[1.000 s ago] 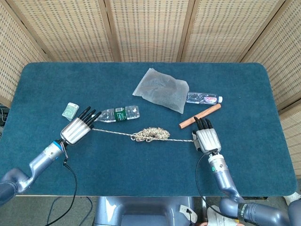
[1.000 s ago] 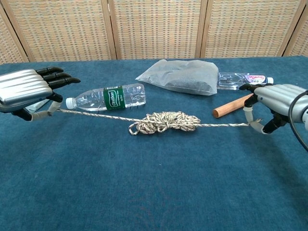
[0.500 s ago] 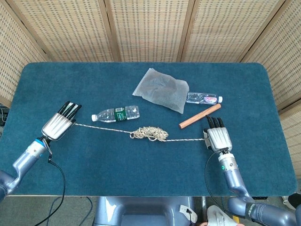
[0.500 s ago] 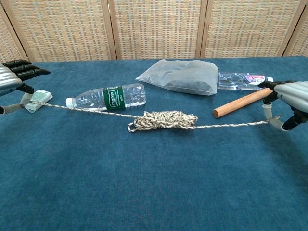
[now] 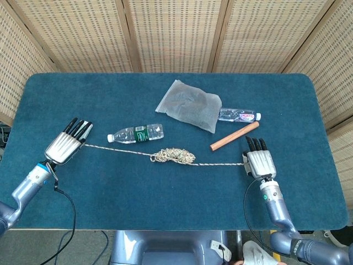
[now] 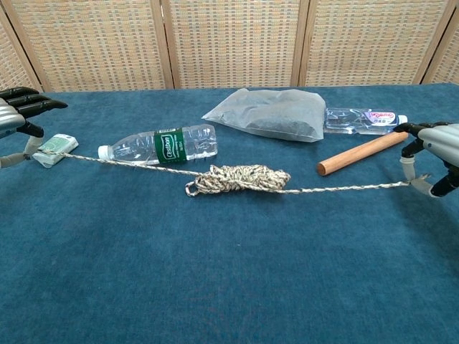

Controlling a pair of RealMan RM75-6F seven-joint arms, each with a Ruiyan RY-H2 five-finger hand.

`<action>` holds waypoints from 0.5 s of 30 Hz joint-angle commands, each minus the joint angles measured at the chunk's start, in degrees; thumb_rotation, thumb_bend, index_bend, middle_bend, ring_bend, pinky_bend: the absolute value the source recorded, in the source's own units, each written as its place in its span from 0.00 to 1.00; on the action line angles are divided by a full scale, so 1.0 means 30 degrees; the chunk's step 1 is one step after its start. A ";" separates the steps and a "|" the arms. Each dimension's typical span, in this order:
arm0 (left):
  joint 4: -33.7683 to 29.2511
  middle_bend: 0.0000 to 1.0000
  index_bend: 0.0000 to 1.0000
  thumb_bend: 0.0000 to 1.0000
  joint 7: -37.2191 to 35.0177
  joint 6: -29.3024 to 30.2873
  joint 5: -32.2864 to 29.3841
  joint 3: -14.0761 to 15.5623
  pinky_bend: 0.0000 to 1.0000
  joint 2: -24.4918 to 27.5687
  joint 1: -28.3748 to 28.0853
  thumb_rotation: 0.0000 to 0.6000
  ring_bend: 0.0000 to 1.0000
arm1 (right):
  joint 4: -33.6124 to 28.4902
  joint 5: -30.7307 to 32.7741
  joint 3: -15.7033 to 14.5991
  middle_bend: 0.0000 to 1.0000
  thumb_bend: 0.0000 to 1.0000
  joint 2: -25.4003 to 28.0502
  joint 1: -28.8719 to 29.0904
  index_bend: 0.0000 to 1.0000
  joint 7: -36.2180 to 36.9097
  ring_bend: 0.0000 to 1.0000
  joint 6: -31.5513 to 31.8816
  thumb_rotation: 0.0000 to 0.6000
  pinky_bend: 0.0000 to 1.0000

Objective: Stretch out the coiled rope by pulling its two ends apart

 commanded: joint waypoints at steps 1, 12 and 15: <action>0.0019 0.00 0.83 0.45 -0.0007 0.0020 0.0016 0.0020 0.00 -0.0008 0.0022 1.00 0.00 | -0.0040 -0.0035 0.0019 0.00 0.45 0.0022 -0.0029 0.72 0.0037 0.00 0.0023 1.00 0.00; -0.1241 0.00 0.01 0.00 -0.1599 0.1102 -0.0368 -0.0414 0.00 0.0462 0.0420 1.00 0.00 | -0.1181 -0.0358 0.0000 0.00 0.05 0.0725 -0.0386 0.10 0.1109 0.00 -0.0024 1.00 0.00; -0.2681 0.00 0.00 0.00 -0.2749 0.2032 -0.0994 -0.1044 0.00 0.1070 0.0856 1.00 0.00 | -0.1942 -0.0885 0.0045 0.00 0.00 0.1228 -0.0663 0.00 0.1720 0.00 0.0530 1.00 0.00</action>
